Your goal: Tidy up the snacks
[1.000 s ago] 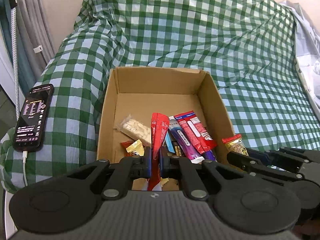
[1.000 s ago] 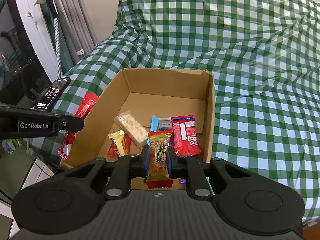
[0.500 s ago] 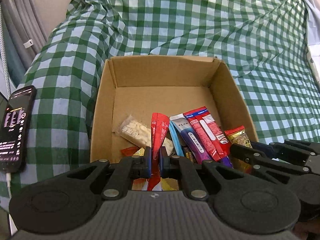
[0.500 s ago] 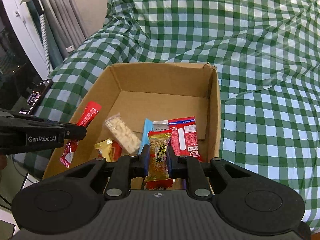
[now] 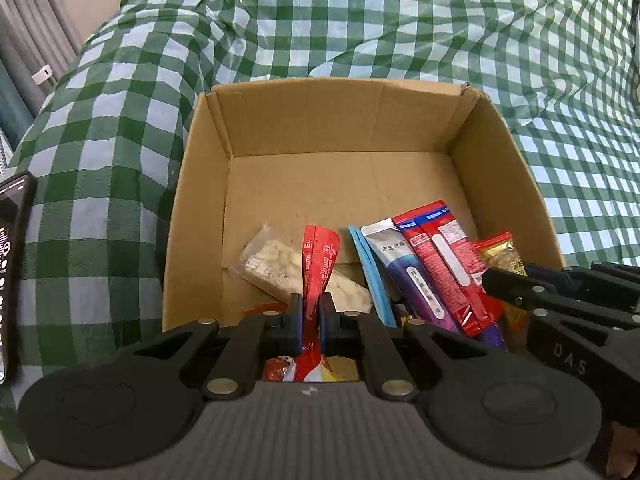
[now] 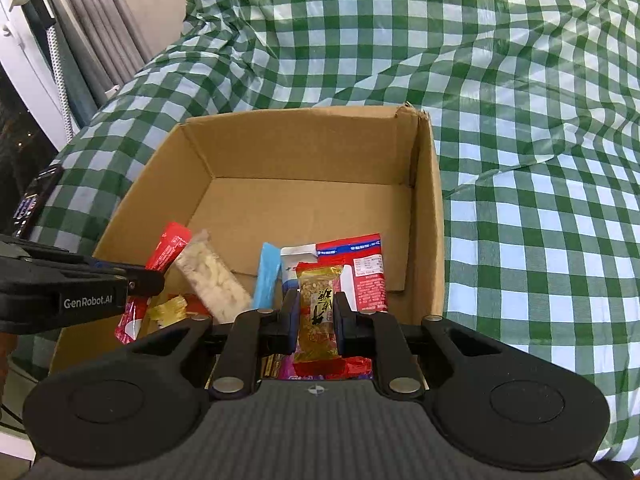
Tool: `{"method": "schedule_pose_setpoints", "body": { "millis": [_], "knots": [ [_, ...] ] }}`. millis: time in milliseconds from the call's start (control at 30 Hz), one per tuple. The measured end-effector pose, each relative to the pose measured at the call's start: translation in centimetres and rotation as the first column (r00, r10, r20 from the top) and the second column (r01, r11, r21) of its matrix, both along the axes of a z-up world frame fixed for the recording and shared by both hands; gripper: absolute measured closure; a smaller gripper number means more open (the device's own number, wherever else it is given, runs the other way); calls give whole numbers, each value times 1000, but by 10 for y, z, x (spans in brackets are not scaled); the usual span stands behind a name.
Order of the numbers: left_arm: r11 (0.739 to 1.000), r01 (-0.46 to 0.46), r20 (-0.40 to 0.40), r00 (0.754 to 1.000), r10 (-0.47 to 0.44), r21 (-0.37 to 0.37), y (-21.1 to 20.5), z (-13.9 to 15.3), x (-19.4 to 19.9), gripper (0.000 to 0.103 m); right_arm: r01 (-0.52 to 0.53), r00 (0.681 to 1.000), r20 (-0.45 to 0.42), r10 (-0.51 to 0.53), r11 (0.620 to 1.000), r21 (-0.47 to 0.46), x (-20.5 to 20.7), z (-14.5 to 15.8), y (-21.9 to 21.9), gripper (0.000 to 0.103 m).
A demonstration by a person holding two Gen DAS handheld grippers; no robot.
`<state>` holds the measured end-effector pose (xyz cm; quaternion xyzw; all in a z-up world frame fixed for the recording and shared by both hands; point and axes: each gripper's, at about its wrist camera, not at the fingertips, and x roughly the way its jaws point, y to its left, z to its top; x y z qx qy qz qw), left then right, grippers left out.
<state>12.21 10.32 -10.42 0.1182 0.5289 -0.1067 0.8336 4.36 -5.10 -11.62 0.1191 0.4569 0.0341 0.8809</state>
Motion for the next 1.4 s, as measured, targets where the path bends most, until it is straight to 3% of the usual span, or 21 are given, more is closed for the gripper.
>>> {"method": "schedule_pose_setpoints", "body": {
  "millis": [67,100,133,167,200,233,267,333,467,567,933,1400],
  "knots": [
    [1000,16,3,1000,-16,3,-1,-4,2,90,3,1000,-4,-3,1000,1,3,-3,-1,85],
    [999,30,2,1000,-30,12,-3,-6,3,82,2,1000,-5,-2,1000,2,4,-4,-2,85],
    [999,35,-6,999,-35,25,-5,-8,5,55,2,1000,-2,-2,1000,7,5,-5,-3,85],
    [999,33,-10,999,-33,35,-5,-9,5,37,2,1000,4,-2,1000,16,7,-6,-4,84],
    [999,25,-3,1000,-25,43,-5,-8,5,6,7,1000,11,-7,1000,23,9,-5,-4,83],
    [999,6,38,999,-8,48,-3,-3,1,1,17,1000,19,-18,1000,23,10,-4,-5,73],
    [999,-7,75,997,4,52,-1,1,-3,0,27,999,24,-28,1000,15,11,-3,-6,50],
    [999,-3,90,996,-1,53,2,9,-11,0,59,997,46,-59,998,-2,7,3,-7,34],
    [998,-44,63,997,41,46,11,16,-32,0,40,998,56,-40,999,3,-15,13,-3,19],
    [997,-61,57,997,58,38,17,24,-57,0,26,998,53,-26,1000,-1,-39,20,4,14],
    [993,-111,153,983,106,28,34,57,-146,0,42,993,114,-31,995,-91,-139,47,28,7],
    [988,-156,217,964,156,-18,51,77,-212,0,67,973,230,-24,981,-183,-201,76,44,2]
  ]
}}
